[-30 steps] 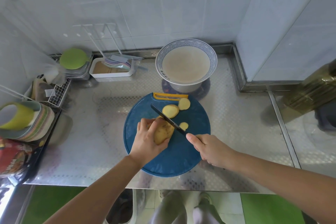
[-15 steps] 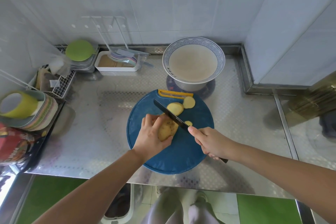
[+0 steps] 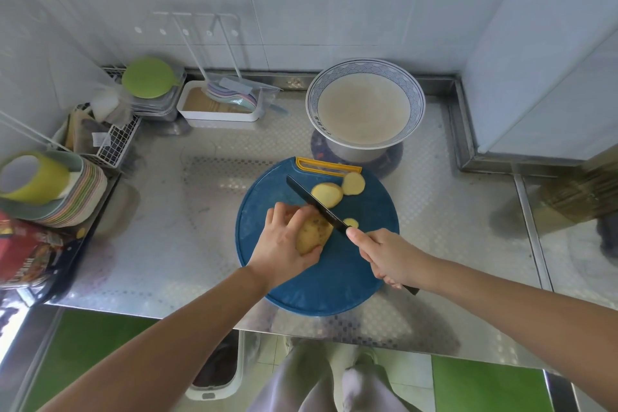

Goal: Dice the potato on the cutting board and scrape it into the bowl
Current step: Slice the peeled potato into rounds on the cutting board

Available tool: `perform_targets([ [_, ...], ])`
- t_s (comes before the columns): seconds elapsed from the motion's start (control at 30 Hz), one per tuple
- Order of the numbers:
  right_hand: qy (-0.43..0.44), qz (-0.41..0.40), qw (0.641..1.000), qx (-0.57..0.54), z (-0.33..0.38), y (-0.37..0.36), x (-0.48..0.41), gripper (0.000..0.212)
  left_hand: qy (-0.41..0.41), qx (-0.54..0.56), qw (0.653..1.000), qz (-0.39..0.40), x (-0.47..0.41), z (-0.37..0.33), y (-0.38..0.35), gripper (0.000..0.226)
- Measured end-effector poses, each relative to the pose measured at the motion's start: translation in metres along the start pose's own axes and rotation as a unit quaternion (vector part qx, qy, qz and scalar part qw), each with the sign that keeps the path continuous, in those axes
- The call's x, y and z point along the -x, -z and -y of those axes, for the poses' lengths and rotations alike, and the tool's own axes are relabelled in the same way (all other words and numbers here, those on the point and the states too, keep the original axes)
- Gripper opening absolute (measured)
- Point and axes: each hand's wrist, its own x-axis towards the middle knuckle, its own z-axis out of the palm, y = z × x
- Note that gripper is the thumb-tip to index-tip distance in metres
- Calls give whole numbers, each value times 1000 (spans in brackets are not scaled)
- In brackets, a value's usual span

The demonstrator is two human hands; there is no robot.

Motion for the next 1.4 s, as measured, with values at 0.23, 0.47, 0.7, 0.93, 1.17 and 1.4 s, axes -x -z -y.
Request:
perform_targets([
  [0.23, -25, 10, 999, -20, 10, -5, -24, 57, 9, 11, 1000, -5, 0, 2, -2, 67],
  [0.47, -32, 18, 998, -46, 3, -11, -37, 55, 11, 26, 1000, -2, -1, 4, -3, 68],
  [0.7, -25, 16, 997, -72, -6, -17, -44, 56, 5, 22, 1000, 0, -1, 5, -3, 68],
  [0.93, -8, 9, 996, -90, -10, -20, -39, 54, 10, 29, 999, 18, -2, 5, 1, 68],
  [1.17, -7, 15, 995, -99, -33, -20, -15, 51, 2, 24, 999, 27, -2, 7, 2, 69],
  [1.4, 0, 25, 995, -100, -35, -21, -18, 51, -3, 15, 999, 28, -3, 8, 0, 69],
])
